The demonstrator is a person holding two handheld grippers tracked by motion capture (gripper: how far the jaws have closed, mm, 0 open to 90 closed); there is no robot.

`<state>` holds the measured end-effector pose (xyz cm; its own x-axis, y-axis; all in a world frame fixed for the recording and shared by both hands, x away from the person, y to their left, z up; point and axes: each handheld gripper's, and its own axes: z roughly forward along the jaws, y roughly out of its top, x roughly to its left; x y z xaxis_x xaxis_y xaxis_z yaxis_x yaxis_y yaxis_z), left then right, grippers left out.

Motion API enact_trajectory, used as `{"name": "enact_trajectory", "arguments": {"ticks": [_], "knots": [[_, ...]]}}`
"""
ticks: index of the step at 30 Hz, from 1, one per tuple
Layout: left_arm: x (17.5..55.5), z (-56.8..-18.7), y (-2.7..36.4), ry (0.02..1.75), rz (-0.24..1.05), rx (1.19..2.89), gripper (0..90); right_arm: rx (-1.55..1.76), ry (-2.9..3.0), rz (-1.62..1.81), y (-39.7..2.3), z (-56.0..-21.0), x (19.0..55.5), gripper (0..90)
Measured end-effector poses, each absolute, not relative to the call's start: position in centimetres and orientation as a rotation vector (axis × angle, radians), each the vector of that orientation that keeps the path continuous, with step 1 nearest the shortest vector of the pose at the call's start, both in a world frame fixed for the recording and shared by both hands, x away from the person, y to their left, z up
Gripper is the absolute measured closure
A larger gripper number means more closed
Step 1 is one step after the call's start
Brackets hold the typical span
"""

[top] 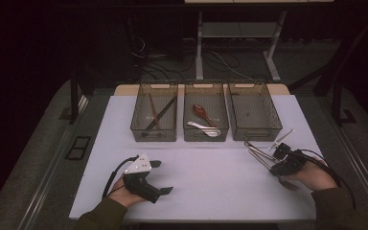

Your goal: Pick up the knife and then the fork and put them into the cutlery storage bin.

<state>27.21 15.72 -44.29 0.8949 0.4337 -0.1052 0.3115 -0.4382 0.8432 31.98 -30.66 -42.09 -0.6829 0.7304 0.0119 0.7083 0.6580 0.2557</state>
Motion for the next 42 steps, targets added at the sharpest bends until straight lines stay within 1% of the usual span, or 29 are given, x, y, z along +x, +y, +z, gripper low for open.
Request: {"name": "enact_trajectory", "arguments": {"ticks": [4, 11, 16, 42], "knots": [[27.2, -44.3, 15.7, 0.540, 0.153, 2.063, 0.7, 1.198, 2.783, 0.309, -30.1, -42.1, 32.2, 78.4], [27.2, -44.3, 15.7, 0.541, 0.155, 2.063, 0.7, 1.176, 2.800, 0.268, -29.6, -42.1, 32.3, 84.0], [27.2, -44.3, 15.7, 0.538, 0.156, 2.061, 0.7, 1.172, 2.800, 0.274, -29.7, -42.0, 32.3, 84.8], [27.2, -44.2, 15.8, 0.539, 0.157, 2.062, 0.7, 1.196, 2.712, 0.614, -31.7, -41.0, 31.8, 84.7]]}}
